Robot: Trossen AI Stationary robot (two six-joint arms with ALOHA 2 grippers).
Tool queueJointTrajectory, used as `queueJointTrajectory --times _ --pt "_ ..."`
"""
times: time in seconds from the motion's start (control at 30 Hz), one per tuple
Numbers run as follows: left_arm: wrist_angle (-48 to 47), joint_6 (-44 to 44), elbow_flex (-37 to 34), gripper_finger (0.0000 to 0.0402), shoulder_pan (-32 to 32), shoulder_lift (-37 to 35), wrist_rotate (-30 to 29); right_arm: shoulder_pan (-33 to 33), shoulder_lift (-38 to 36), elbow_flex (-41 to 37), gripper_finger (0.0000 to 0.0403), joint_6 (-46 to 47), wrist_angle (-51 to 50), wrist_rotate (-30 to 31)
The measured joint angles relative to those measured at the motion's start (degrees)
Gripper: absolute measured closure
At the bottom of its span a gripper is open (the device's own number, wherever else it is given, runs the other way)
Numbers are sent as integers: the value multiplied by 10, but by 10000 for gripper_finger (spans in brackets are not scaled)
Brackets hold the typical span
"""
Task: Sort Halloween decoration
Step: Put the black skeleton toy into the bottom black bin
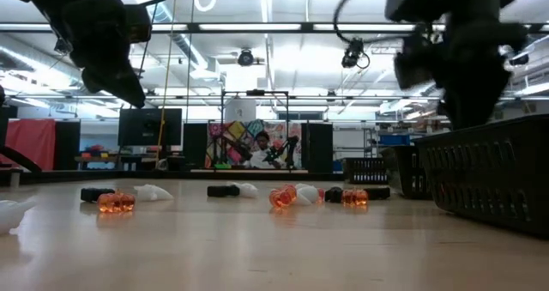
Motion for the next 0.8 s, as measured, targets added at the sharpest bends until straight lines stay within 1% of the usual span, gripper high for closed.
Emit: queueJointTrajectory --times 0.13,0.27,0.57,0.7,0.8 --pt "5 4 0 278 0 0 0 0 7 63 231 -25 -6 34" --pt "13 14 0 278 0 0 0 -1 41 124 231 -58 -9 58" --pt "22 17 0 278 0 0 0 0 196 282 231 -171 -21 57" --pt "19 17 0 278 0 0 0 1 254 334 231 -228 -41 57" --pt "18 17 0 278 0 0 0 7 292 356 231 -275 -65 57"
